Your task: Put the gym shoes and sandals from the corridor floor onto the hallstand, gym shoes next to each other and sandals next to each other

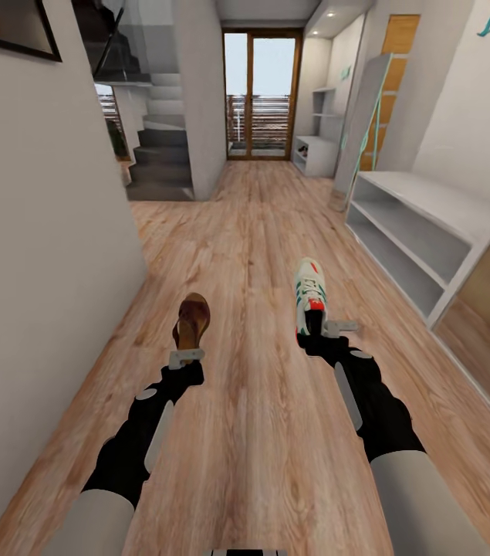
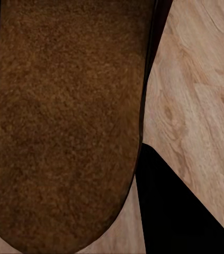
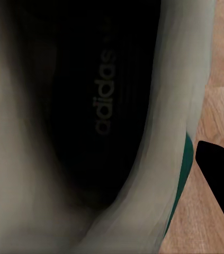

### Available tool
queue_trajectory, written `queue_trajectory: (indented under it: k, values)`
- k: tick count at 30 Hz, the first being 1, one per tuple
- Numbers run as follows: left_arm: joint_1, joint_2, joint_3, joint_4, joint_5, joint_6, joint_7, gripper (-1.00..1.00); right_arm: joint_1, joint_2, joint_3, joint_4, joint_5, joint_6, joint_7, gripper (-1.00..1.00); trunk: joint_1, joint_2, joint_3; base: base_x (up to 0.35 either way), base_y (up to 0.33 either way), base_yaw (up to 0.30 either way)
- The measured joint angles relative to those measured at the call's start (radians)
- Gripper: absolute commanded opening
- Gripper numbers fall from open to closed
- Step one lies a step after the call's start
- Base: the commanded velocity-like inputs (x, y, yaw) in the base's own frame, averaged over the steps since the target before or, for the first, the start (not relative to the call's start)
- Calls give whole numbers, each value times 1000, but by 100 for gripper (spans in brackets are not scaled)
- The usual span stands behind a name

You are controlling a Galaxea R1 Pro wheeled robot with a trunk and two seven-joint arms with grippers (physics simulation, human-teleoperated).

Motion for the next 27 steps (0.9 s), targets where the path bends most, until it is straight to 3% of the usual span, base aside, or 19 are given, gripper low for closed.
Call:
queue_trajectory:
  k: [27]
  values:
    - [0,-1,1,2,1,0,0,-100,0,0,0,0,-1,0,0,-100,0,0,36,347,-85,8]
